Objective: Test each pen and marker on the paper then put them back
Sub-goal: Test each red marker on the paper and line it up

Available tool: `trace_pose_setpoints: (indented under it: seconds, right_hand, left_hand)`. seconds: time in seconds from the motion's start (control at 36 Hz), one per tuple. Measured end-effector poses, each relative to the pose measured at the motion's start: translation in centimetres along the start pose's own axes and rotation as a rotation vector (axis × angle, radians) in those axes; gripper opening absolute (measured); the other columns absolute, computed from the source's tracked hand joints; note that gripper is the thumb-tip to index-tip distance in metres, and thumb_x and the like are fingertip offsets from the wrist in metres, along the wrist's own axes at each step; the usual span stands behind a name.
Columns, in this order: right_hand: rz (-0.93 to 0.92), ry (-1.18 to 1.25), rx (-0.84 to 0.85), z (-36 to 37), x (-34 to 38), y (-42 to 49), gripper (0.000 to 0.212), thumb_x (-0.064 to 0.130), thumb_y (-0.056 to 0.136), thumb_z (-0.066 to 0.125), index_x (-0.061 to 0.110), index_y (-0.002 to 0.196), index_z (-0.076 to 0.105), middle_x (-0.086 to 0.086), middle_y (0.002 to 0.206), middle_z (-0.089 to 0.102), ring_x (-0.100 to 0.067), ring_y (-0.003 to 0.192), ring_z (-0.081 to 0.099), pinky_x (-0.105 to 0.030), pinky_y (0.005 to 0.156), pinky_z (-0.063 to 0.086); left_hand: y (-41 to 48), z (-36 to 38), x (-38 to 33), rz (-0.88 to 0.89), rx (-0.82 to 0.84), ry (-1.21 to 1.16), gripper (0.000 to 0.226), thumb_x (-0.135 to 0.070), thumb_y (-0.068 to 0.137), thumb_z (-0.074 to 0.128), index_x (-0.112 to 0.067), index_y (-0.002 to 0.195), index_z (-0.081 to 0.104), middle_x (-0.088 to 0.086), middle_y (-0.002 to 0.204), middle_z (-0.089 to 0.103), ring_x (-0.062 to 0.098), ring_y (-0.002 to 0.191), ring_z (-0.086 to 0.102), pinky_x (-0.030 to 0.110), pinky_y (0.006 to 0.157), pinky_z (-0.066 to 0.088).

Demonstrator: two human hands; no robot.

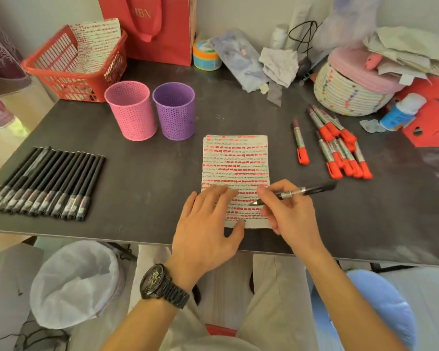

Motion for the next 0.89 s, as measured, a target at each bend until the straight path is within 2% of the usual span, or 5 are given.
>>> trace_pose_setpoints:
  seconds: [0.14,0.28,0.47,0.67,0.89]
  right_hand:
    - [-0.07,-0.203,-0.104,1.1,-0.9,-0.6,0.02,0.022,0.088,0.075,0.025,0.072,0.064,0.011,0.066,0.071,-0.009,0.058,0.068,-0.026,0.057,0.056]
    - [-0.062,-0.238,-0.125,1.1,-1.2,-0.8,0.015,0.014,0.087,0.074,0.013,0.075,0.064,0.012,0.081,0.074,-0.014,0.072,0.073,-0.038,0.059,0.06]
    - [-0.112,-0.291,-0.143,1.0,-1.5,-0.7,0.019,0.012,0.088,0.071,0.011,0.072,0.061,0.023,0.079,0.072,-0.002,0.068,0.069,-0.009,0.053,0.047]
    - [-0.149,-0.34,-0.119,1.1,-2.0,-0.6,0.022,0.017,0.089,0.071,0.021,0.072,0.058,0.029,0.078,0.07,0.004,0.079,0.07,-0.012,0.058,0.054]
    - [-0.201,-0.388,-0.14,1.2,-2.0,-0.7,0.028,0.017,0.09,0.07,0.024,0.069,0.053,0.029,0.074,0.066,0.011,0.08,0.067,-0.006,0.057,0.049]
  left_hand:
    - [0.0,0.2,-0.5,-0.001,0.005,0.059,0.054,-0.054,0.089,0.047,-0.027,0.134,0.057,-0.006,0.148,0.048,0.018,0.139,0.042,0.048,0.121,0.025]
    - [0.0,0.4,-0.5,-0.006,0.017,0.078,0.055,-0.056,0.088,0.048,-0.029,0.135,0.056,-0.006,0.149,0.048,0.019,0.14,0.042,0.049,0.121,0.024]
    - [-0.1,0.5,-0.2,0.013,-0.004,0.088,0.056,-0.056,0.088,0.05,-0.027,0.135,0.056,-0.005,0.149,0.048,0.018,0.141,0.041,0.047,0.122,0.021]
    - [-0.2,0.5,-0.3,0.007,-0.012,0.085,0.055,-0.056,0.088,0.05,-0.027,0.135,0.056,-0.006,0.15,0.048,0.018,0.142,0.04,0.048,0.122,0.022]
    - [-0.2,0.5,-0.3,0.005,-0.014,0.082,0.055,-0.056,0.088,0.05,-0.028,0.135,0.056,-0.006,0.15,0.047,0.017,0.142,0.04,0.048,0.122,0.022]
Point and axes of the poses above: each hand's wrist, its own y-axis towards the middle knuckle, its own z-axis out of the palm, x = y × z, the point moved 1 cm from there along y, towards the middle knuckle
